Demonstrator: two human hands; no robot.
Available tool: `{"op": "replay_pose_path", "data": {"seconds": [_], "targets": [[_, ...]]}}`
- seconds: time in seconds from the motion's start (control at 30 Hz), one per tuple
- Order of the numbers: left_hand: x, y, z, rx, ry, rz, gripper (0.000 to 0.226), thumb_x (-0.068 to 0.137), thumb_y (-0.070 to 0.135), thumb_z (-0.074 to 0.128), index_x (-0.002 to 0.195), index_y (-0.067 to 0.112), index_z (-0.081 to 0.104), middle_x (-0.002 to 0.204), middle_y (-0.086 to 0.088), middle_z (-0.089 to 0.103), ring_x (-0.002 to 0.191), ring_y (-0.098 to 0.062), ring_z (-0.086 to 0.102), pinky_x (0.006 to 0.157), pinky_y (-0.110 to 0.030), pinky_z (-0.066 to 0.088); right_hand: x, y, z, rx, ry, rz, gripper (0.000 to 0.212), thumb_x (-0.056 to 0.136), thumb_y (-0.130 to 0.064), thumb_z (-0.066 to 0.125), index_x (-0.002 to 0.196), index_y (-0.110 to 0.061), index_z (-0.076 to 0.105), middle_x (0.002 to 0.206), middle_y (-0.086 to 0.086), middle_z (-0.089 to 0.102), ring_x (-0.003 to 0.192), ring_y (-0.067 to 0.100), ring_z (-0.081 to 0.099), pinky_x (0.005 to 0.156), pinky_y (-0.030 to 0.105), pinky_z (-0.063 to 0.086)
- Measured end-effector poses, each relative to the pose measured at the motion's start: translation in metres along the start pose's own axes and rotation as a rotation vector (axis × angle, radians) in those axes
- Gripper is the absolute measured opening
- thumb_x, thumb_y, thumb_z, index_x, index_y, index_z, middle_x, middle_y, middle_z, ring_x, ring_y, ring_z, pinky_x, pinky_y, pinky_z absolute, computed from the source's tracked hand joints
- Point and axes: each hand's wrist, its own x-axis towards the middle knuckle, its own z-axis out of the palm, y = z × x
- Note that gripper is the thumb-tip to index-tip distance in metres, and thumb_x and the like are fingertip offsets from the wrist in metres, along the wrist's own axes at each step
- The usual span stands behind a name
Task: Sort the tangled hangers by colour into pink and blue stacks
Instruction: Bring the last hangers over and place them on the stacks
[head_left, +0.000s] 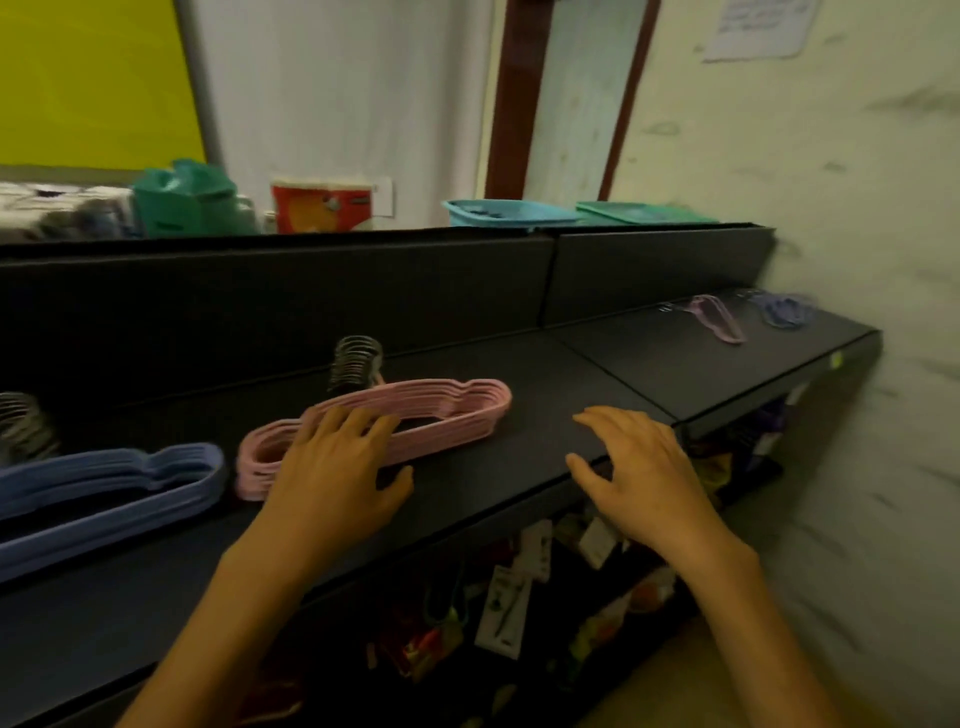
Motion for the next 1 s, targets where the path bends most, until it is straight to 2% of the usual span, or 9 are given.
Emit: {"op": "replay_pose_path", "data": {"seconds": [0.13, 0.33, 0.6, 0.77, 1.0], "targets": [[0.037, 0.085, 0.026, -0.055, 0.028, 0.105, 0.060, 0.087, 0.053, 0.046, 0.139, 0.025, 0.036, 0.138, 0.003, 0.042, 0.125, -0.019, 0.037, 0.098, -0.035, 0.035, -0.022, 0.093, -0.011, -0.033, 0.005, 0.084, 0.050, 0.090, -0.045, 0.051, 0.135, -0.024, 0.047, 0.138, -0.006, 0.046, 0.129, 0.014, 0.038, 0.107, 0.031, 0.026], [0.091, 0.193, 0.063, -0.101, 0.008, 0.239, 0.066, 0.086, 0.054, 0.044, 0.142, 0.021, 0.035, 0.140, 0.002, 0.043, 0.126, -0.021, 0.039, 0.097, -0.036, 0.037, -0.042, 0.213, -0.025, -0.094, -0.003, 0.215, 0.048, 0.089, -0.047, 0.051, 0.133, -0.026, 0.049, 0.136, -0.007, 0.048, 0.127, 0.014, 0.040, 0.104, 0.032, 0.028], [0.182, 0.304, 0.109, -0.132, -0.023, 0.341, 0.064, 0.089, 0.054, 0.042, 0.143, 0.022, 0.033, 0.141, 0.003, 0.040, 0.127, -0.020, 0.038, 0.100, -0.037, 0.036, -0.046, 0.340, -0.026, -0.074, 0.017, 0.348, 0.060, 0.081, -0.058, 0.035, 0.125, -0.024, 0.056, 0.128, -0.005, 0.055, 0.119, 0.018, 0.048, 0.094, 0.030, 0.033], [0.252, 0.371, 0.141, -0.151, -0.034, 0.365, 0.063, 0.088, 0.053, 0.044, 0.141, 0.020, 0.036, 0.138, 0.001, 0.044, 0.124, -0.021, 0.040, 0.098, -0.038, 0.038, -0.020, 0.430, -0.019, -0.084, 0.014, 0.380, 0.057, 0.082, -0.056, 0.037, 0.125, -0.024, 0.055, 0.128, -0.006, 0.055, 0.119, 0.017, 0.048, 0.092, 0.025, 0.029], [0.365, 0.455, 0.167, -0.184, -0.070, 0.361, 0.066, 0.088, 0.055, 0.042, 0.144, 0.023, 0.027, 0.143, 0.003, 0.036, 0.128, -0.017, 0.034, 0.102, -0.035, 0.035, 0.055, 0.558, -0.019, -0.099, 0.015, 0.379, 0.052, 0.084, -0.050, 0.044, 0.126, -0.021, 0.055, 0.128, -0.001, 0.056, 0.117, 0.021, 0.050, 0.092, 0.031, 0.034]]}}
